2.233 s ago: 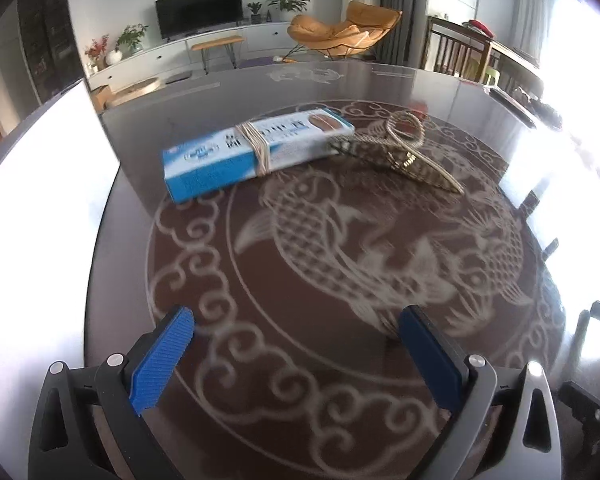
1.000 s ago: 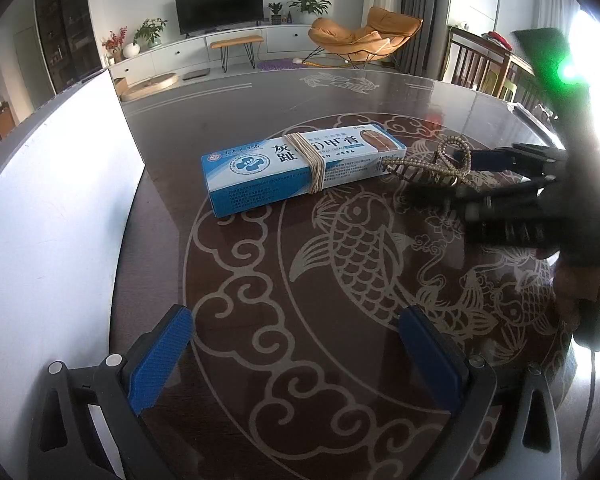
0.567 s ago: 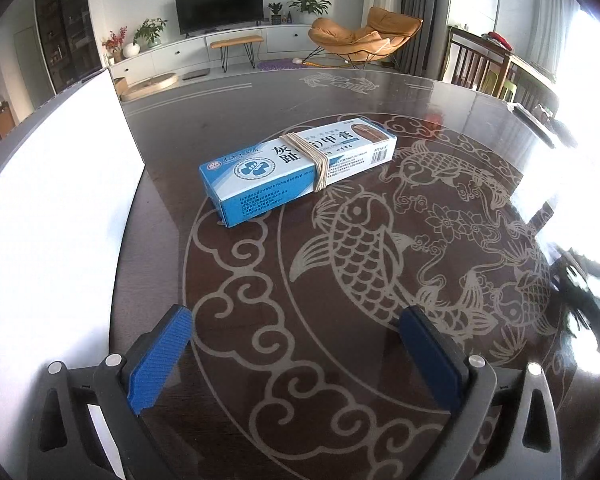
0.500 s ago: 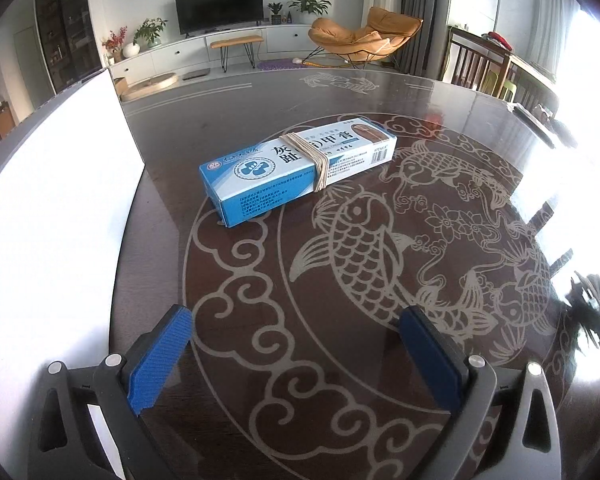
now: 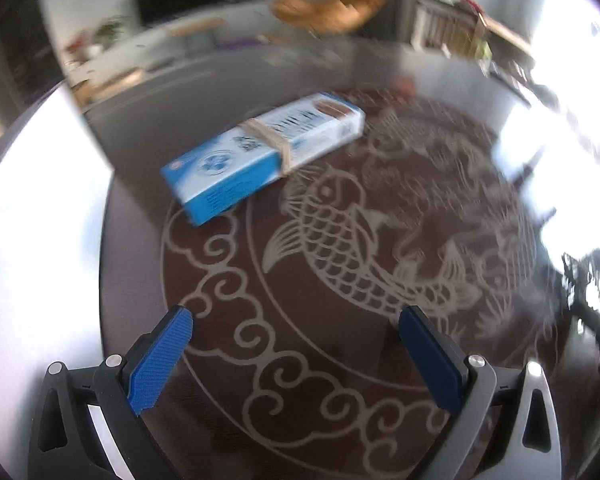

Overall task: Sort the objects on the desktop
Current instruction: 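Close the left tool on the blue box and lift it while the right tool holds the clip, then carry the blue box and pearl clip in both tools to the white box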

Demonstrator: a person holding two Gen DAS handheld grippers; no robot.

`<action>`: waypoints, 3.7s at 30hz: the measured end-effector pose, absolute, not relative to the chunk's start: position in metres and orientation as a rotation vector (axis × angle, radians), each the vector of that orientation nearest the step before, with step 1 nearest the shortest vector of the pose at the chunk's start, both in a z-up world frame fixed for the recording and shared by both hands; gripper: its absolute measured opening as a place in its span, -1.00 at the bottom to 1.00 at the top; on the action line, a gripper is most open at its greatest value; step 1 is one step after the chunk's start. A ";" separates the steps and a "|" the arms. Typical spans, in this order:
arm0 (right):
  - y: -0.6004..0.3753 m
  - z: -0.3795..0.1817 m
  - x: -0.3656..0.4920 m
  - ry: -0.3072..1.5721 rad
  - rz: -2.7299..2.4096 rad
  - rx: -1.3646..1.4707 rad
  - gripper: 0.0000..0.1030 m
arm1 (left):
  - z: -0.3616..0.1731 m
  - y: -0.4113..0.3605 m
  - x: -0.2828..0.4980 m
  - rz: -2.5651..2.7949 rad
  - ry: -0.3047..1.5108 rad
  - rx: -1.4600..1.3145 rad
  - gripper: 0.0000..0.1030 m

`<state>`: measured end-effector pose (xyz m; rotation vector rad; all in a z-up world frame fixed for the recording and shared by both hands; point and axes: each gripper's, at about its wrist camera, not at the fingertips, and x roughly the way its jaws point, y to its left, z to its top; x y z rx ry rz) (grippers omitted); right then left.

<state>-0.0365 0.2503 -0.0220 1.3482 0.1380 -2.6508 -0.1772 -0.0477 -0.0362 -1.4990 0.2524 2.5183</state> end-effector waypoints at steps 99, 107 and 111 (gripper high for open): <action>0.259 -0.020 -0.040 0.139 -2.543 1.329 0.96 | -0.043 -0.013 -0.080 2.581 0.137 -1.515 1.00; 0.266 -0.011 -0.040 0.134 -2.524 1.267 -0.15 | -0.033 -0.010 -0.073 2.609 0.129 -1.371 -0.16; 0.263 0.011 -0.025 0.151 -2.527 1.238 -0.15 | -0.016 -0.013 -0.048 2.654 0.077 -1.283 -0.16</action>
